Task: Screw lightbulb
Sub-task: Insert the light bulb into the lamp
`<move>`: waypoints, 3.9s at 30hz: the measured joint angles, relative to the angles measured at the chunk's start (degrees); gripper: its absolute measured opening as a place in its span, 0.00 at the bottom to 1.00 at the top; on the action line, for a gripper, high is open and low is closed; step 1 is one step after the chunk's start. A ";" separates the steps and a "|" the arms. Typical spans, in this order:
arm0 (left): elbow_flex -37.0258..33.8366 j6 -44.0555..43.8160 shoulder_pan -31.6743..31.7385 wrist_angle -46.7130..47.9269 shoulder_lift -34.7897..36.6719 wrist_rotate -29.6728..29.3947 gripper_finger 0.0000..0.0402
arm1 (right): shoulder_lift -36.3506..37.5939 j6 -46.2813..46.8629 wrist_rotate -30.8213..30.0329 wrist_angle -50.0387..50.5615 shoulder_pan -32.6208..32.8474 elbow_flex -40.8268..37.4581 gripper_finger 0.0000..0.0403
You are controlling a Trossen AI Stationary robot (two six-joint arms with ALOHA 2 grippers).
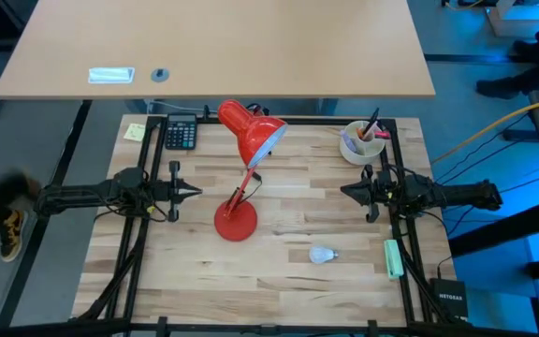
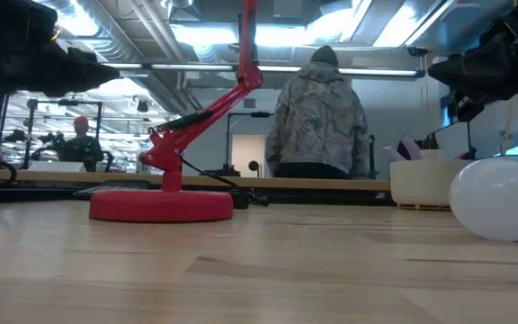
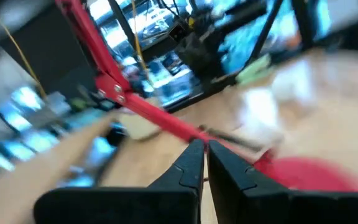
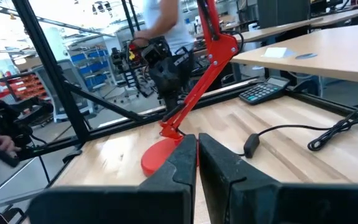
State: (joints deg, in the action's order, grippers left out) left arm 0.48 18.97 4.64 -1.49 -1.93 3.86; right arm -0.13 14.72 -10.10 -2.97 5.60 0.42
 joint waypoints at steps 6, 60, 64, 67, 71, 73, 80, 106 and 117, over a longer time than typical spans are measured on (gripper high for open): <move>-0.01 -30.73 -0.69 -8.28 0.04 0.70 0.03 | -0.01 -0.02 0.17 -0.12 -0.01 0.29 0.05; 77.06 -37.32 -33.01 -3.81 -102.24 -28.15 0.00 | -0.02 11.98 8.26 1.25 -0.02 0.42 0.05; 82.44 -35.15 -29.99 -3.97 -108.51 -23.62 0.01 | -0.02 11.98 8.46 1.91 0.00 0.50 0.05; 85.67 -36.11 -28.15 -3.98 -112.01 -20.27 0.08 | -0.02 11.98 8.86 2.02 0.00 0.51 0.05; 88.57 -36.14 -26.30 -3.90 -115.51 -18.28 0.24 | -0.02 11.98 9.46 2.21 0.00 0.53 0.05; 89.70 -36.13 -25.43 -4.00 -116.89 -16.88 0.33 | -0.02 11.98 9.70 2.31 -0.02 0.53 0.05; 94.63 -37.67 -22.59 -2.81 -122.08 -10.59 0.64 | -0.01 11.94 9.76 2.43 0.00 0.53 0.05; 96.49 -38.42 -20.25 -8.29 -126.53 -14.52 0.66 | -0.02 11.78 9.79 3.00 0.01 0.55 0.05; 96.40 -41.37 -19.46 -4.69 -126.46 -21.02 0.66 | -0.02 11.76 9.78 3.04 -0.02 0.53 0.05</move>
State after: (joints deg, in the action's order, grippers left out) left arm 96.88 -22.39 -14.82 -6.18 -128.39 -17.16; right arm -0.14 26.48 -0.32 0.08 5.58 0.95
